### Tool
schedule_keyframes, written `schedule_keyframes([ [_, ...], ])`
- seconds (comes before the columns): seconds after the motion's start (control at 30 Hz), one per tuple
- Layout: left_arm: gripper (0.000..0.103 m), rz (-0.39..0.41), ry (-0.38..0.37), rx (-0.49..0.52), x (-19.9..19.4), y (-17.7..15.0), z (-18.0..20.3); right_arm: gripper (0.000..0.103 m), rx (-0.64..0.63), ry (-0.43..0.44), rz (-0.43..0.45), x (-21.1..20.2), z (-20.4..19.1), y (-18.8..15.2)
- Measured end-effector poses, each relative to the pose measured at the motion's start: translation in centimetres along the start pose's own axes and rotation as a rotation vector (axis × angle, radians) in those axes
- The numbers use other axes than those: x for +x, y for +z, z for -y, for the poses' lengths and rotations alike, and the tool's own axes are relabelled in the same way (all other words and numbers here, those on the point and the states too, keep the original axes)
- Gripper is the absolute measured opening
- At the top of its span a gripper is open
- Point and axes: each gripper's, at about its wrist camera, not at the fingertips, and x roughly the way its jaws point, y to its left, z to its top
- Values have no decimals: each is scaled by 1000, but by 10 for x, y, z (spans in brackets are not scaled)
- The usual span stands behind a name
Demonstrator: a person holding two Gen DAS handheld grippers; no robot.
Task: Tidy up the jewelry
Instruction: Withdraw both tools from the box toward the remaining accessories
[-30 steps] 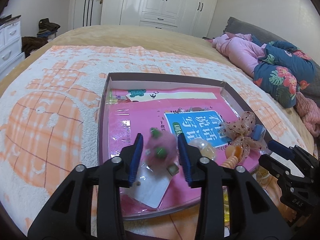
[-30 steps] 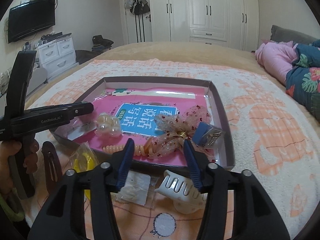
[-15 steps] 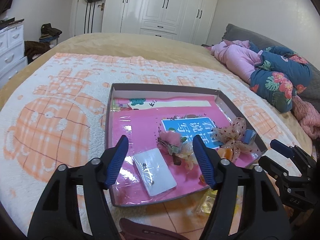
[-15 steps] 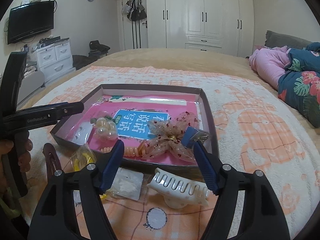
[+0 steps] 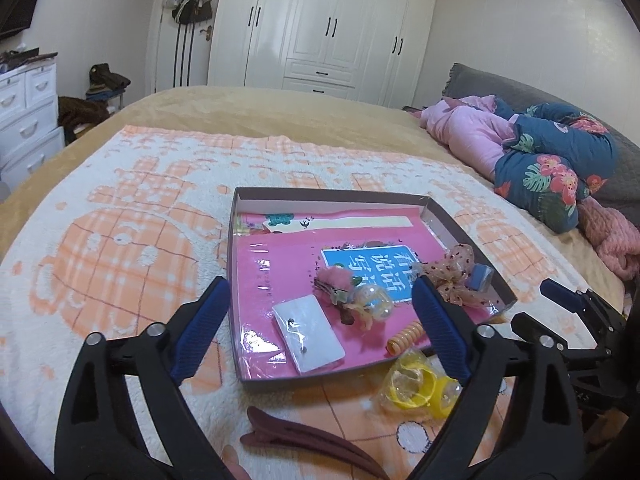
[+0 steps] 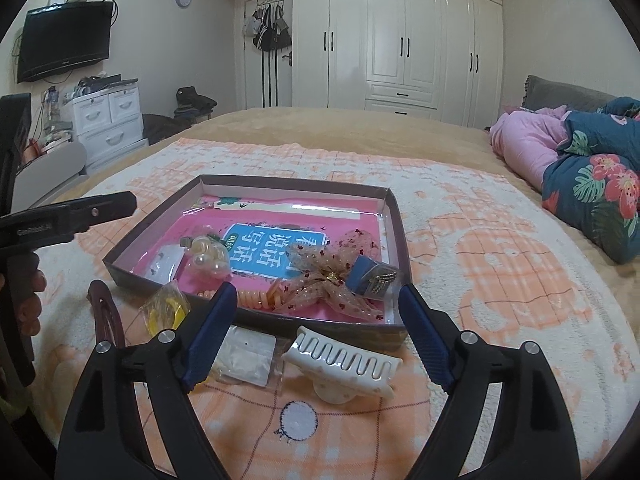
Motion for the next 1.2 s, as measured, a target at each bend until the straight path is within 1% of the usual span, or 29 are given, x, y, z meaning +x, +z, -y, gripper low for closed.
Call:
schedule_keyframes([
  [0.07,84,9,-3,2,-7,-2,2,80,-4,-4,6,-3,0,-1],
  [0.17,88,16,-2,8,-13,-5,4,80,-10,-7,16,-8,0,-1],
  [0.63,88,41,0,16,-38,-17,9,81,-67,-16,46,-29,-8,-8],
  [0.83,88,44,7,13,-45,-21,7,81,-93,-12,46,-36,-13,-13],
  [1.2,88,33,27,13,-53,-32,2,81,-138,25,17,-38,-27,-26],
])
